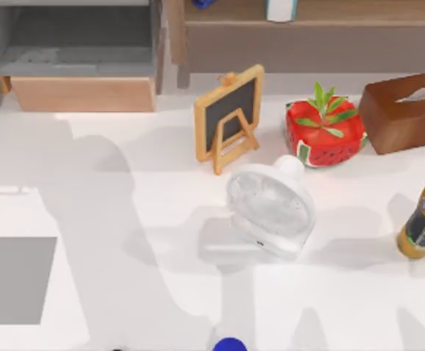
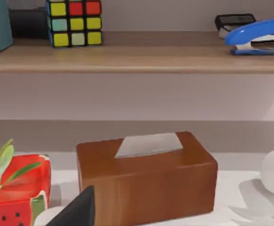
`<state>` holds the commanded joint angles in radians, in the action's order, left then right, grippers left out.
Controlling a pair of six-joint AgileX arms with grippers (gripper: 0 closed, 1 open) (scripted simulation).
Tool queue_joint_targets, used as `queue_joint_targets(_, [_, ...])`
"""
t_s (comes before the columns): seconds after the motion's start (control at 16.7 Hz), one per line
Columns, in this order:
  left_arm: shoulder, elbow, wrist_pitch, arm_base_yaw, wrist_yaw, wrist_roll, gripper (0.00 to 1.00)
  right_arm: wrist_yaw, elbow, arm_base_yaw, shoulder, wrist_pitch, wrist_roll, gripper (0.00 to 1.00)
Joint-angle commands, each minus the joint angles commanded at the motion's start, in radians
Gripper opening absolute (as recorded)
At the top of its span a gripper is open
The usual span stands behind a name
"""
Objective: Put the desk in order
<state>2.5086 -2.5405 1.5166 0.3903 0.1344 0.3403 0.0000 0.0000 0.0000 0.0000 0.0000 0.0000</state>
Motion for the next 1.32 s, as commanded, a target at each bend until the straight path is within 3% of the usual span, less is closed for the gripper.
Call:
queue_joint_targets(0.3, [-0.097,0.009,0.066,0.039,0.123,0.038,1.00,0.000,0.000,0.000,0.000,0.000,0.000,1.00])
queue_joint_targets(0.54, [-0.168,0.023,0.087,0.048,0.171,0.055,1.00,0.000,0.000,0.000,0.000,0.000,0.000,1.00])
queue_joint_targets(1.02, [-0.186,0.039,0.099,0.049,0.159,0.054,1.00,0.000,0.000,0.000,0.000,0.000,0.000,1.00])
queue_joint_targets(1.32, [-0.119,0.033,0.064,0.028,0.081,0.032,1.00,0.000,0.000,0.000,0.000,0.000,0.000,1.00])
